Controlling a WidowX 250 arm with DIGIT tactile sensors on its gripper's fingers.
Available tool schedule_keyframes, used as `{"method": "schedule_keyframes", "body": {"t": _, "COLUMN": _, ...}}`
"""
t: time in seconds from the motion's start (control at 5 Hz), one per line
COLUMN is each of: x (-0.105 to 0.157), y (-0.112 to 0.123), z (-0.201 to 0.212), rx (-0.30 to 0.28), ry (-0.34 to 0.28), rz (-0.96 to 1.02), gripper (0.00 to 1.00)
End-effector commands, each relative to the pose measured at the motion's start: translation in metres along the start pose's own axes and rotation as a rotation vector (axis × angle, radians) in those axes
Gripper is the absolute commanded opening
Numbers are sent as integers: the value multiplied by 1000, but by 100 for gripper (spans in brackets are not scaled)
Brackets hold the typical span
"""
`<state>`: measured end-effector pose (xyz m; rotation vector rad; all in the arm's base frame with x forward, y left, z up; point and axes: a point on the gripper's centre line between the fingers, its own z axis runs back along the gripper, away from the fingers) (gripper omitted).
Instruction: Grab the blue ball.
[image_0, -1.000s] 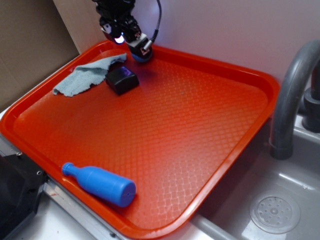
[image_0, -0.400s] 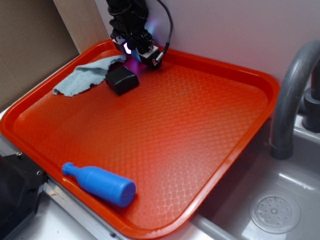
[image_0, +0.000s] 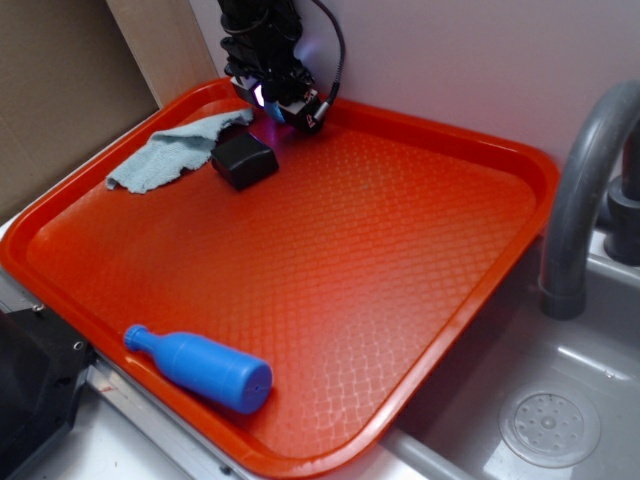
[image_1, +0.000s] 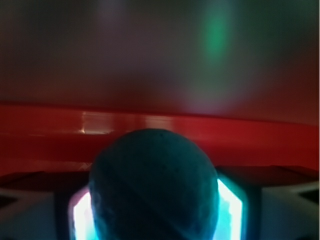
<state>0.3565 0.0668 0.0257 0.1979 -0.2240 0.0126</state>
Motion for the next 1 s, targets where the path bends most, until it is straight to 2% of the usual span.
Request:
{"method": "schedule_keyframes", "body": {"t": 0.0, "x": -8, "y": -28, "z": 72, "rx": -218, "ry": 79, "rz": 21, "gripper": 0}}
{"method": "schedule_keyframes", "body": {"t": 0.2, "x": -32, "y": -46, "z": 135, "rx": -218, "ry": 145, "rz": -8, "gripper": 0}}
{"method": "schedule_keyframes", "body": {"t": 0.4, "x": -40, "y": -49, "z": 193, "rx": -263, "ry": 188, "rz": -73, "gripper": 0}}
{"method": "schedule_keyframes", "body": {"t": 0.6, "x": -52, "y": -51, "z": 236, "rx": -253, "ry": 184, "rz": -94, "gripper": 0}}
{"method": "schedule_keyframes", "body": {"t": 0.8, "x": -65, "y": -55, "z": 236, "rx": -223, "ry": 129, "rz": -81, "gripper": 0}}
